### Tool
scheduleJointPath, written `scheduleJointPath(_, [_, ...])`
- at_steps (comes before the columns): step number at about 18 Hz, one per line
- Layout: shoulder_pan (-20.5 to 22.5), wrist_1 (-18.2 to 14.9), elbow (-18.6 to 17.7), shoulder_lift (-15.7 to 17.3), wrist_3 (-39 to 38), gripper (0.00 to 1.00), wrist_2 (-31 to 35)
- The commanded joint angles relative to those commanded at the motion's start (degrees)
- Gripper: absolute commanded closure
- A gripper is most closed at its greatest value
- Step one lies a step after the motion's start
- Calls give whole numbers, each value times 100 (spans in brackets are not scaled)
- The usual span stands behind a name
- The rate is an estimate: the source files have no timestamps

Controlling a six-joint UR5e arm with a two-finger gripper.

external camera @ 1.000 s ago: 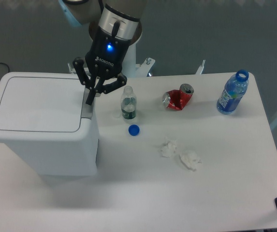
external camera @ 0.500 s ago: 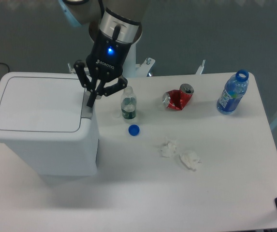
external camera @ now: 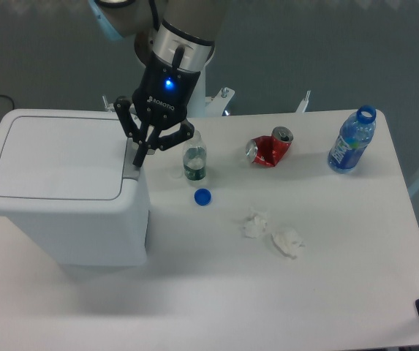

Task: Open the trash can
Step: 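Lower the gripper fingers onto the lid edge and close them, then lift the gripper upward to swing the white lid open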

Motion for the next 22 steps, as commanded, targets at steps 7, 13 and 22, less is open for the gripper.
scheduleJointPath(7, [0,9,-26,0,9,100,44])
scheduleJointPath(13, [61,-9,0,35,9,100,27])
scheduleJointPath(22, [1114,131,510,0,78,0,-167])
